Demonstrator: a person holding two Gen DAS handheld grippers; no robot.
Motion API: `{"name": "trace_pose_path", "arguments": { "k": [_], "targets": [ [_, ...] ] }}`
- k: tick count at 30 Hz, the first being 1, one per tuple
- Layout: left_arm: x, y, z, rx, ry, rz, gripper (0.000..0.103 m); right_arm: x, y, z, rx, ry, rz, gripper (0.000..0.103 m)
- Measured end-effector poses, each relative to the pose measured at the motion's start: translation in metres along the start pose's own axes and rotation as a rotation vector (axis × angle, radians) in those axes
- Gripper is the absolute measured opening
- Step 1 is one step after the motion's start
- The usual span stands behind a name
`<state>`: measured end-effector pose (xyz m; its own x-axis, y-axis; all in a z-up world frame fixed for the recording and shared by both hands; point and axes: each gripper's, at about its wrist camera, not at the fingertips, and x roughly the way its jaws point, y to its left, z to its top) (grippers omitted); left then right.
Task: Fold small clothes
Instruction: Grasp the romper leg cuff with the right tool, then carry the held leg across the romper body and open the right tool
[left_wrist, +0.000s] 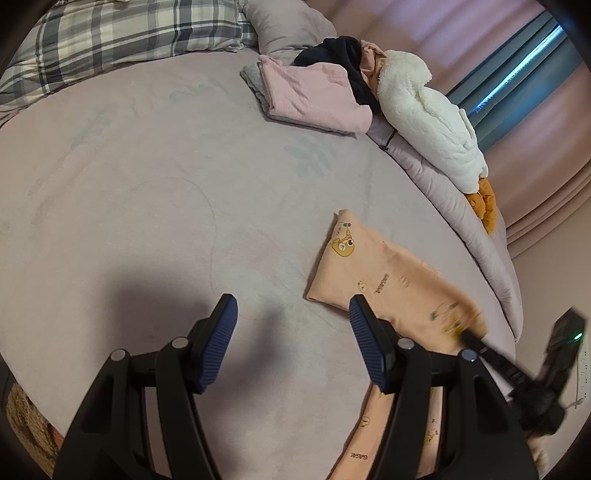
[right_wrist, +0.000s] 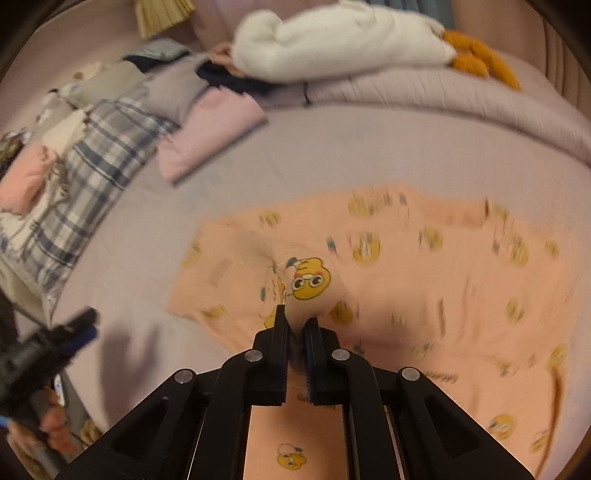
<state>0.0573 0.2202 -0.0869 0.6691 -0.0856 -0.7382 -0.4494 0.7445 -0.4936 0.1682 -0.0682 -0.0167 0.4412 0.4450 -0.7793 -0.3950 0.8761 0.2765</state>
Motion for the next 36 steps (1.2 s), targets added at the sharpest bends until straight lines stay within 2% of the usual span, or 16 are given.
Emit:
{"name": "trace_pose_path", "arguments": {
  "k": [5, 12, 17, 24, 36],
  "targets": [
    [0.000, -0.003, -0.001, 0.011, 0.004, -0.004, 0.063, -0.023, 0.007, 0.026, -0.032, -0.054, 0.008, 0.009],
    [0.006, -0.013, -0.002, 0.044, 0.015, -0.006, 0.063, -0.050, 0.005, 0.043, -0.039, -0.114, 0.019, 0.009],
    [0.016, -0.026, -0.003, 0.092, 0.035, -0.010, 0.063, -0.069, -0.006, 0.055, -0.043, -0.144, -0.005, 0.009],
    [0.034, -0.048, -0.002, 0.149, 0.066, -0.006, 0.063, -0.092, -0.033, 0.057, 0.025, -0.197, -0.018, 0.009],
    [0.068, -0.092, 0.005, 0.236, 0.106, -0.005, 0.063, -0.099, -0.078, 0.050, 0.108, -0.191, -0.092, 0.009]
  ]
}}
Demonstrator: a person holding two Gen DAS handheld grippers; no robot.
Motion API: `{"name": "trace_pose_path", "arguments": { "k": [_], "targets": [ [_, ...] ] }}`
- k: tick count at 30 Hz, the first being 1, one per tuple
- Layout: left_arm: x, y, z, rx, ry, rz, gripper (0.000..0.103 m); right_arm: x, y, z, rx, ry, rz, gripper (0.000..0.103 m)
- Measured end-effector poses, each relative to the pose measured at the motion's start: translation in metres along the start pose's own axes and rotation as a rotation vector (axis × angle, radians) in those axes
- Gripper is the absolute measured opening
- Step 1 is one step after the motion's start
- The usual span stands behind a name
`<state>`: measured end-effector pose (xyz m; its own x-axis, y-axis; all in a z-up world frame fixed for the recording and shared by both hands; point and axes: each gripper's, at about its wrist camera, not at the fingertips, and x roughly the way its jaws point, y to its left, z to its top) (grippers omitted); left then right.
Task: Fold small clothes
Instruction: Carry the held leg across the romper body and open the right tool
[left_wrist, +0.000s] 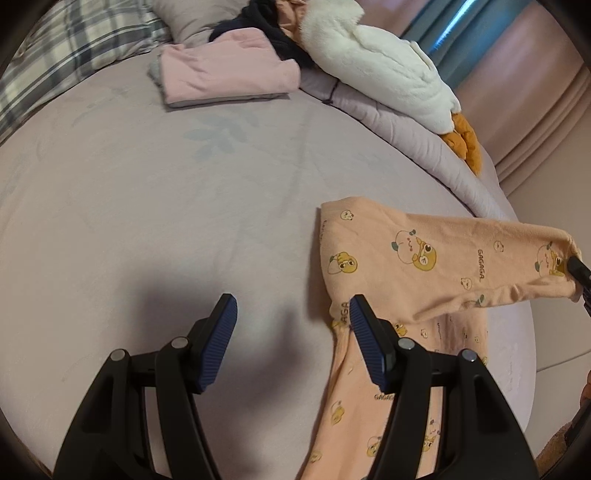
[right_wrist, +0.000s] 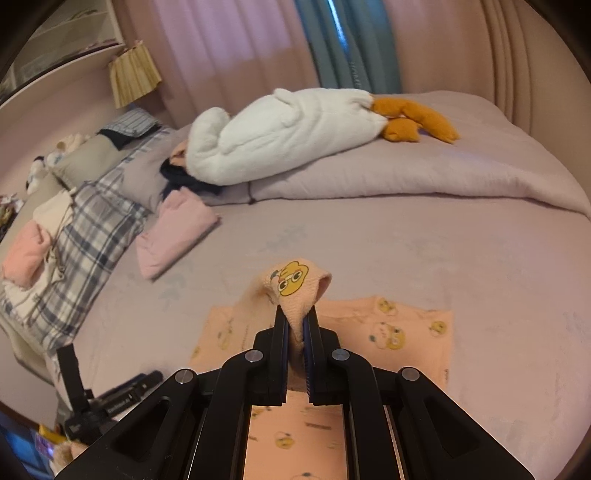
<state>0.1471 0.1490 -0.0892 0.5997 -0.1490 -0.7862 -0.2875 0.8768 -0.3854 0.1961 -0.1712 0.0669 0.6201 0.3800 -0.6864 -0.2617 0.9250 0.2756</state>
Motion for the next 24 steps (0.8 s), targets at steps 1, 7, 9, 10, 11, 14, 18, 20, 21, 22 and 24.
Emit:
{"name": "trace_pose_path", "arguments": {
  "k": [1, 7, 9, 10, 11, 14, 18, 20, 21, 22, 24],
  "targets": [
    [0.003, -0.004, 0.002, 0.008, 0.004, 0.000, 0.063, 0.001, -0.005, -0.001, 0.008, 0.003, -0.007, 0.009],
    [0.020, -0.021, 0.012, 0.030, 0.028, -0.004, 0.062, 0.009, -0.036, -0.006, 0.057, 0.029, -0.044, 0.009],
    [0.026, -0.027, 0.015, 0.042, 0.039, 0.000, 0.062, 0.012, -0.044, -0.008, 0.074, 0.040, -0.051, 0.009],
    [0.030, -0.031, 0.015, 0.052, 0.043, 0.002, 0.062, 0.014, -0.049, -0.009, 0.082, 0.044, -0.056, 0.009],
    [0.033, -0.035, 0.015, 0.061, 0.045, 0.001, 0.062, 0.015, -0.054, -0.011, 0.092, 0.049, -0.060, 0.009],
    [0.046, -0.046, 0.013, 0.101, 0.062, 0.019, 0.062, 0.021, -0.065, -0.016, 0.114, 0.063, -0.076, 0.009],
    [0.066, -0.052, 0.009, 0.128, 0.100, 0.060, 0.061, 0.026, -0.078, -0.022, 0.138, 0.080, -0.098, 0.009],
    [0.077, -0.052, 0.007, 0.140, 0.123, 0.094, 0.060, 0.029, -0.083, -0.025, 0.146, 0.088, -0.107, 0.009],
    [0.081, -0.051, 0.007, 0.144, 0.131, 0.104, 0.060, 0.030, -0.085, -0.026, 0.149, 0.090, -0.110, 0.009],
    [0.086, -0.050, 0.005, 0.149, 0.141, 0.112, 0.059, 0.032, -0.087, -0.027, 0.152, 0.093, -0.112, 0.009],
    [0.094, -0.048, 0.003, 0.157, 0.158, 0.129, 0.059, 0.035, -0.091, -0.029, 0.160, 0.101, -0.116, 0.009]
  ]
}}
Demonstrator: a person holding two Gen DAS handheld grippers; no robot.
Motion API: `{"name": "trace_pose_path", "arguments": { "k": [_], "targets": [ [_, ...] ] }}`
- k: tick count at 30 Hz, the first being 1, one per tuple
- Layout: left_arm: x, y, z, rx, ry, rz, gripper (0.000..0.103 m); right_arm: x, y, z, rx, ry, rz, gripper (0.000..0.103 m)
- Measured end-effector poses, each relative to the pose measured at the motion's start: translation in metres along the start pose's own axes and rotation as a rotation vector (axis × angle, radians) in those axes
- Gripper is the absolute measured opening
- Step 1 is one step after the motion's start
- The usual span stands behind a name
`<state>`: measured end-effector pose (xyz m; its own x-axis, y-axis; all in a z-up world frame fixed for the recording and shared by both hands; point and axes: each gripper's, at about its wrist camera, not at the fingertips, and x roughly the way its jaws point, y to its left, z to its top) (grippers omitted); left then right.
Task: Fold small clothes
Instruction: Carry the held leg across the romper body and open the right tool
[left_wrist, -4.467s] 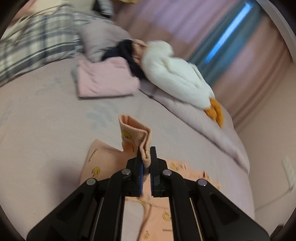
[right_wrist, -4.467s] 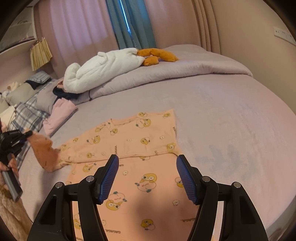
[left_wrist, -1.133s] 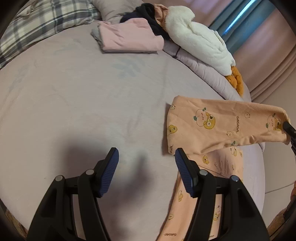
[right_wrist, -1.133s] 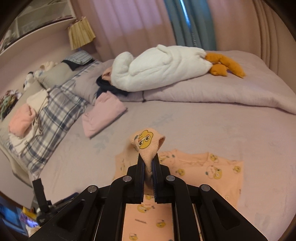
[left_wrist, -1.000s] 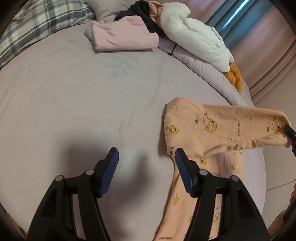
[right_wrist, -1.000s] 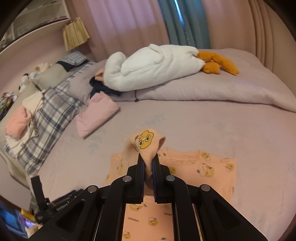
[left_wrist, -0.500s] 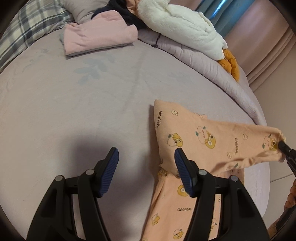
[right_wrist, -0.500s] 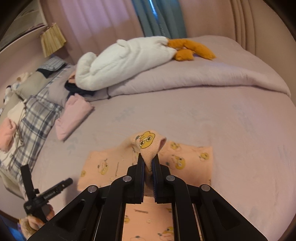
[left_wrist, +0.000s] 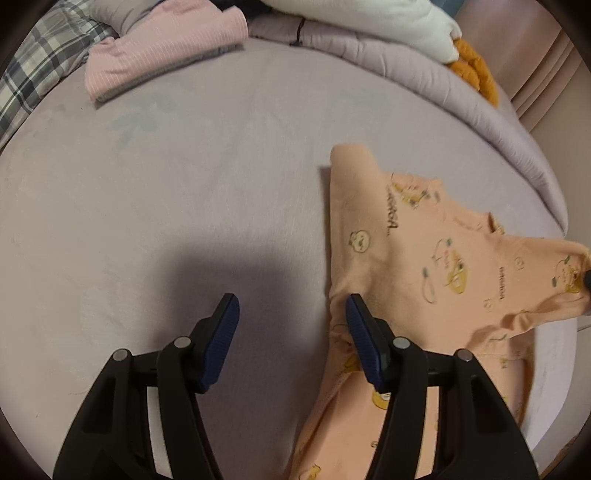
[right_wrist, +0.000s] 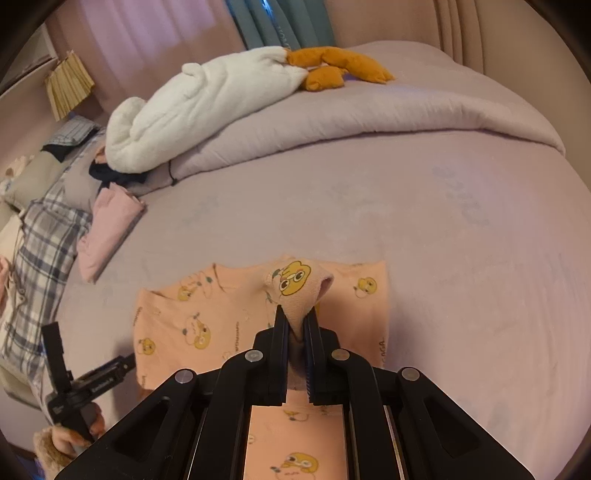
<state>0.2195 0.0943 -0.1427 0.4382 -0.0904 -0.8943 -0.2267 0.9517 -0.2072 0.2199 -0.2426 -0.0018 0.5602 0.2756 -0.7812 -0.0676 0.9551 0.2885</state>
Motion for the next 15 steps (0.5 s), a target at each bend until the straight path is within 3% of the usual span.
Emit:
{"name": "trace_pose_path", "arguments": {
  "k": [6, 15],
  "targets": [
    [0.003, 0.004, 0.001, -0.007, 0.005, 0.018, 0.058, 0.008, -0.012, -0.003, 0.030, 0.018, -0.009, 0.009],
    [-0.048, -0.015, 0.009, 0.002, -0.091, -0.107, 0.057, 0.014, -0.018, -0.007, 0.041, 0.030, -0.004, 0.009]
  ]
}}
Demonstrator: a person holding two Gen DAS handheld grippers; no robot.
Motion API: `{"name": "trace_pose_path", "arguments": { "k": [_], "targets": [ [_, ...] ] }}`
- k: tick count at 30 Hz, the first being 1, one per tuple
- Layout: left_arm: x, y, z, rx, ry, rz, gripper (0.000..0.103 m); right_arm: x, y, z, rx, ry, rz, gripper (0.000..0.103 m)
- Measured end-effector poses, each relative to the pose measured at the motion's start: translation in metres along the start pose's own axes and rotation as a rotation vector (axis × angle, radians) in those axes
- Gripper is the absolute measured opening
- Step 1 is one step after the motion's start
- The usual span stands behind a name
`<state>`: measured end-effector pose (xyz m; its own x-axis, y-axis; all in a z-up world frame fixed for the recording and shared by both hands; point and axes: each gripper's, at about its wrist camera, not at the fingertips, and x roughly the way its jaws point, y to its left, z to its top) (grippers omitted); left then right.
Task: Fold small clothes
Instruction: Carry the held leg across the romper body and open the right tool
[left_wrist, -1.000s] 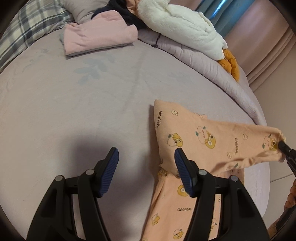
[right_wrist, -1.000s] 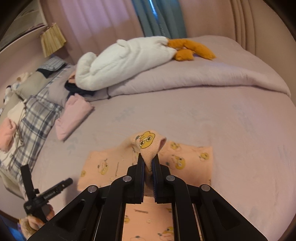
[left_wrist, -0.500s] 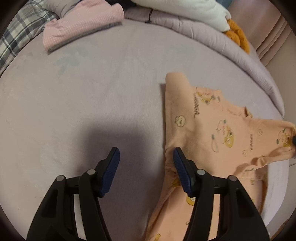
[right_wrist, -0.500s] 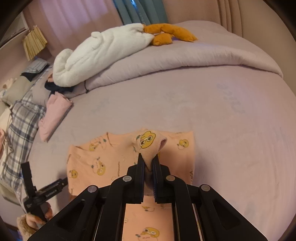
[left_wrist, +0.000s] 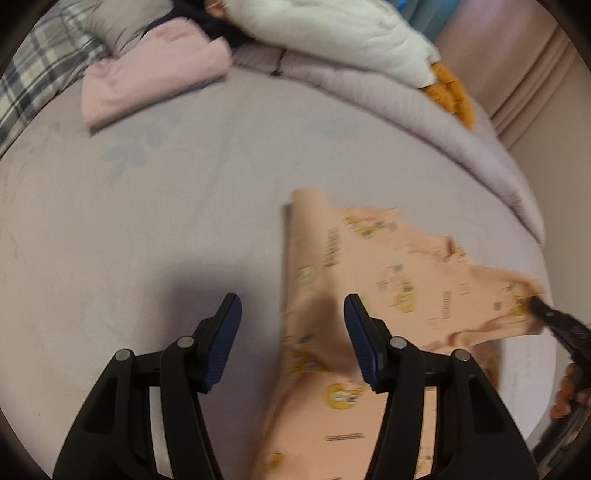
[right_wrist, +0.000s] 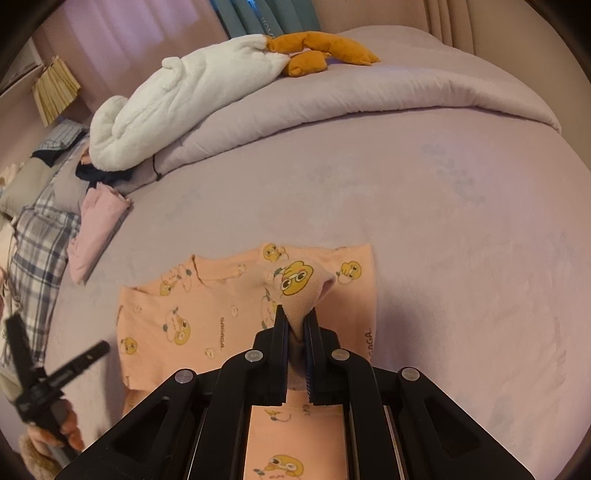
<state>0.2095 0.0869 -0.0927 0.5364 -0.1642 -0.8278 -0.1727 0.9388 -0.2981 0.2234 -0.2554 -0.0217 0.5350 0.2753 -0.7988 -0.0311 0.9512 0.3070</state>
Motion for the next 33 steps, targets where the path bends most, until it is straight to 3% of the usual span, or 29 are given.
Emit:
{"name": "trace_pose_path", "arguments": {
  "k": [5, 12, 17, 27, 33],
  "targets": [
    [0.022, -0.018, -0.001, 0.036, 0.052, -0.008, 0.057, -0.002, -0.002, 0.000, 0.004, -0.007, 0.008, 0.009],
    [0.063, -0.007, -0.012, 0.015, 0.144, 0.058, 0.056, -0.006, -0.009, -0.002, 0.017, -0.022, 0.005, 0.009],
    [0.065, -0.007, -0.013, 0.045, 0.124, 0.065, 0.058, -0.004, -0.016, -0.002, 0.034, -0.019, 0.011, 0.009],
    [0.061, 0.013, -0.005, -0.005, 0.105, 0.066, 0.059, 0.024, -0.028, -0.012, 0.072, 0.060, 0.034, 0.009],
    [0.059, 0.009, -0.006, 0.019, 0.112, 0.064, 0.060, 0.036, -0.029, -0.016, 0.070, 0.083, -0.006, 0.009]
  ]
}}
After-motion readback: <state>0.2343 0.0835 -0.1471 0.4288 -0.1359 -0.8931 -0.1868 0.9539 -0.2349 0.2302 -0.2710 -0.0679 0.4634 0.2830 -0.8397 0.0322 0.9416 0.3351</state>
